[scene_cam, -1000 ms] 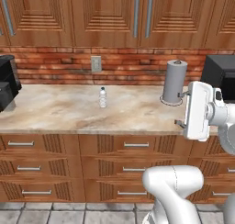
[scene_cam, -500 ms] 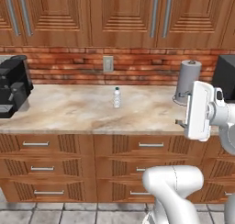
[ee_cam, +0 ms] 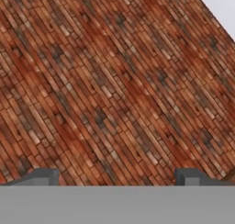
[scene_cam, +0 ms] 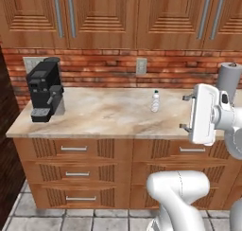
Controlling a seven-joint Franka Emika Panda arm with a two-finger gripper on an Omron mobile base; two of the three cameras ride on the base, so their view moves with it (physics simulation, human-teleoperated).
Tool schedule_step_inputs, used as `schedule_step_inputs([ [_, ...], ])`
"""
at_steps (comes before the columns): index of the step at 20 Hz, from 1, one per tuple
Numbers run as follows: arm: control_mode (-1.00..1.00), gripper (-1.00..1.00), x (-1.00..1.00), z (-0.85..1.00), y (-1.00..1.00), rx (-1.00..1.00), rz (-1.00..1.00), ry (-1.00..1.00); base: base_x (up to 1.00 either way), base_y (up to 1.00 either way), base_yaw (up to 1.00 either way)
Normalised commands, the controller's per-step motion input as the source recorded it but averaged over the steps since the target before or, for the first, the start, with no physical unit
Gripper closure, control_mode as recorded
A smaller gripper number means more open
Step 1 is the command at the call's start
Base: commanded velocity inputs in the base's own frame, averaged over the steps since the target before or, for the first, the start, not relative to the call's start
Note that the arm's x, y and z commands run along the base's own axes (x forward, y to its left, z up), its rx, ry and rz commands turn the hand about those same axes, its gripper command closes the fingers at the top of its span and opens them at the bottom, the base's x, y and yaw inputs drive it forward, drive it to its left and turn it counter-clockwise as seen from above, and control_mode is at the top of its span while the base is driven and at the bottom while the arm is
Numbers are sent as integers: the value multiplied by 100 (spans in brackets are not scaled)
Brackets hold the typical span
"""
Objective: Move the drinks to the dining counter.
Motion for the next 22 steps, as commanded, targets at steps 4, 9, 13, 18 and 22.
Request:
schedule_step_inputs([
  [4, 100, -100, 0, 0, 0, 0, 0, 0, 44, 4, 0],
  [9, 100, -100, 0, 0, 0, 0, 0, 0, 60, -15, 0],
  [13, 100, -100, 0, 0, 0, 0, 0, 0, 78, -21, -3],
  [18, 100, -100, 0, 0, 0, 0, 0, 0, 76, -3, -4],
  [22, 100, -100, 0, 0, 0, 0, 0, 0, 64, 0, -7],
])
